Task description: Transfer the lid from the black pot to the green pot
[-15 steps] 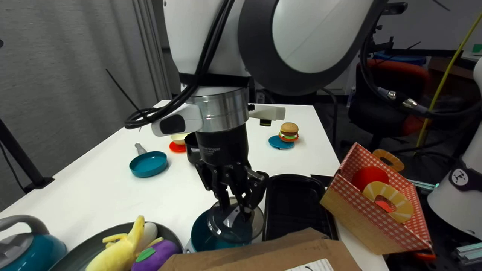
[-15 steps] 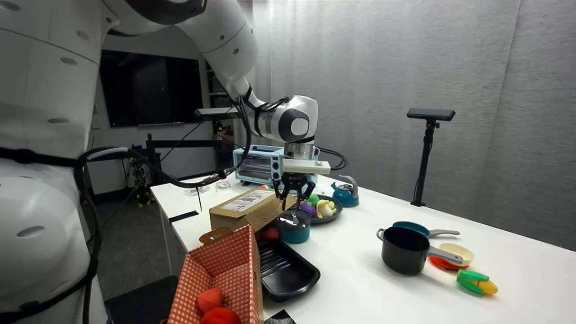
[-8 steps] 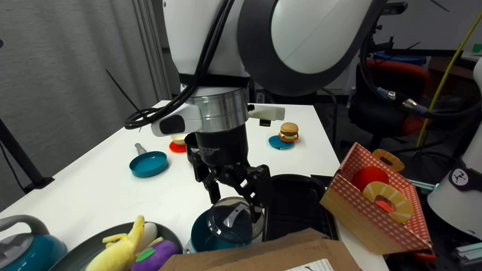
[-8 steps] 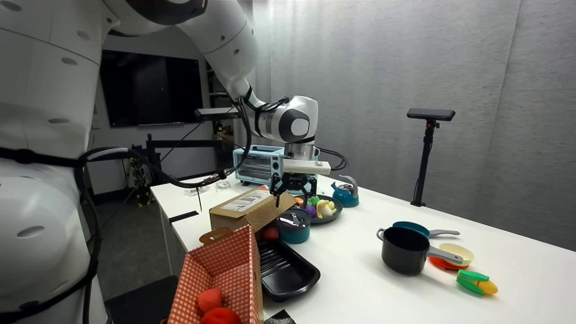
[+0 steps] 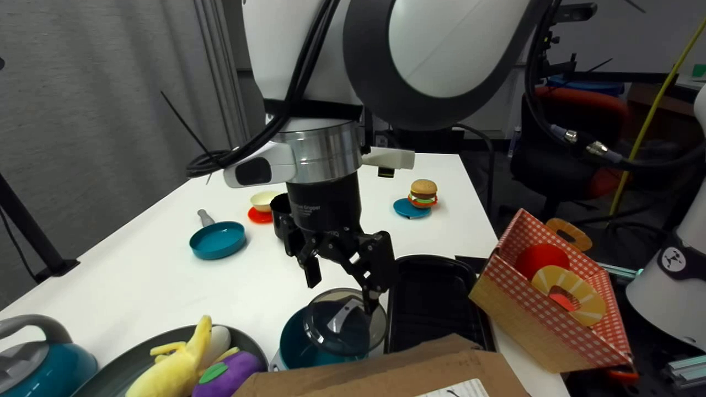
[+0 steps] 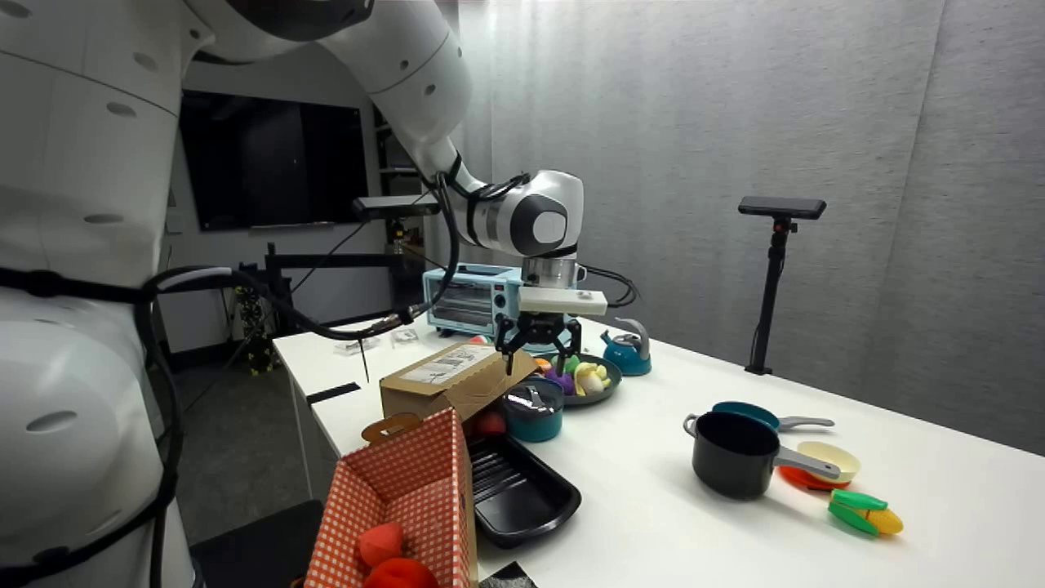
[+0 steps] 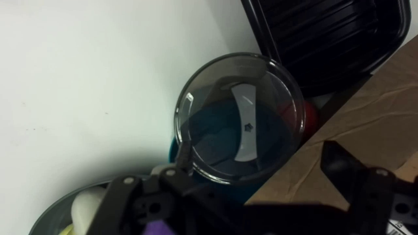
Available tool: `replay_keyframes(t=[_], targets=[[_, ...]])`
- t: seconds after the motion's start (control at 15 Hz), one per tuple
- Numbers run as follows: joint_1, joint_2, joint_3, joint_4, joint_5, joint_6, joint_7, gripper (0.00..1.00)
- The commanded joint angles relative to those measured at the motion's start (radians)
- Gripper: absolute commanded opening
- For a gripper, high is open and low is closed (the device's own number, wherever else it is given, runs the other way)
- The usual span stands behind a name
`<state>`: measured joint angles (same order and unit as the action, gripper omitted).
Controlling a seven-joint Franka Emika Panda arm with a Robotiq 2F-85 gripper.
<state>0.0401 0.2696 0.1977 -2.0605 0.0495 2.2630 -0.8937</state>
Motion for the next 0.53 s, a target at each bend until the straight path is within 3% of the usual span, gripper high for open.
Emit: replay_keyframes(t=[0.0, 0.47], targets=[[-0.024, -0.044, -0.011, -0.006, 0.032, -0.027, -0.052, 1.0], [-0.05, -0.106, -0.071, -0.042, 0.028, 0.036, -0.01, 1.0]])
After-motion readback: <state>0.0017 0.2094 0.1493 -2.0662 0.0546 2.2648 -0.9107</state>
